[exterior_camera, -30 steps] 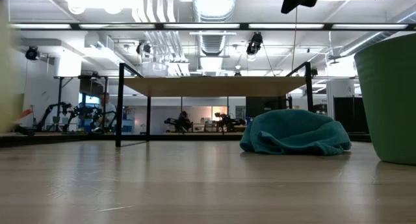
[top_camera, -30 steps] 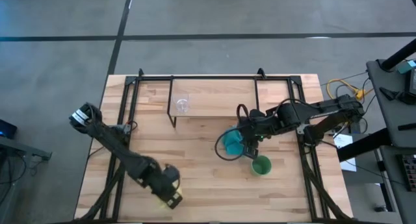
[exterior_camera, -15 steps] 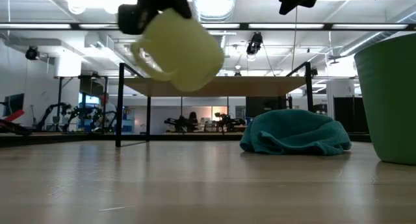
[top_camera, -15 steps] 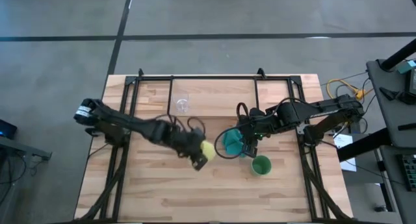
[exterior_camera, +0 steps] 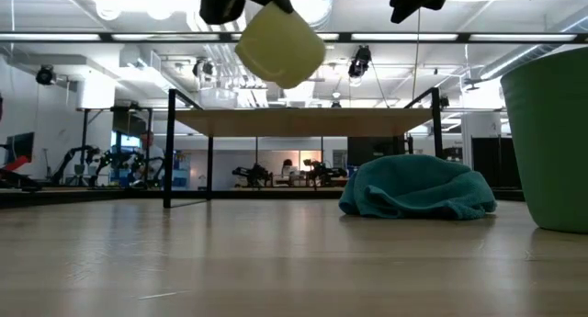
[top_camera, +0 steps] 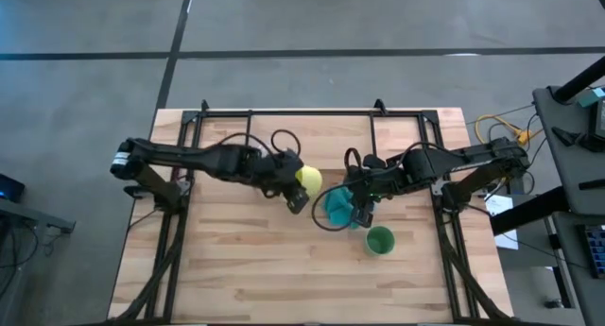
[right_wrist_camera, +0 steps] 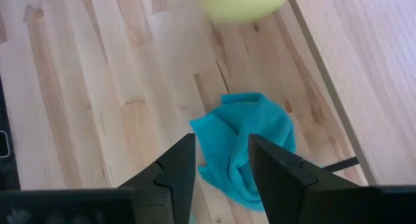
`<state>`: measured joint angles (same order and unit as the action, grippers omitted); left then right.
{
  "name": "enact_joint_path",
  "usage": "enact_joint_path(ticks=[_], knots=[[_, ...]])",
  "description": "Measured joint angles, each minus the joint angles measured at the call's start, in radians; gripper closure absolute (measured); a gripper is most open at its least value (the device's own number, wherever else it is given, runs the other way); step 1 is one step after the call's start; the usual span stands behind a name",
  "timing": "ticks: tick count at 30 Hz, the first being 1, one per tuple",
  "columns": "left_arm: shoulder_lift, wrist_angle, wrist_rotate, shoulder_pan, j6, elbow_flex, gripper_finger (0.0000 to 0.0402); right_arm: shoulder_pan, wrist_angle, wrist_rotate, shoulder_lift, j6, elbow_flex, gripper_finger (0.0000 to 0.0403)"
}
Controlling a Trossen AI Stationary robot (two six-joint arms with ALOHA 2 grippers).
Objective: Stack small to large cups/mugs on shelf
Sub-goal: Put the yellow mug on the shelf
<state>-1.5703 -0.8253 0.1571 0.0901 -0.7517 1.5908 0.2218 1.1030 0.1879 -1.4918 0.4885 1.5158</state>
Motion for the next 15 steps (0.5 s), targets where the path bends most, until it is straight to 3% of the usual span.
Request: enact_joint_path(ticks=[7, 15], knots=[[0.000, -0.041, 0.043, -0.050, -0.054, 0.069, 0.0402, -0.002, -0.020, 0.051, 0.000, -0.028, 0.000, 0.0266], [0.000, -0.049, -0.023, -0.104, -0.072, 0.128, 0.0402, -0.007, -0.021, 0.051, 0.000, -0.045, 0.000, 0.0266]])
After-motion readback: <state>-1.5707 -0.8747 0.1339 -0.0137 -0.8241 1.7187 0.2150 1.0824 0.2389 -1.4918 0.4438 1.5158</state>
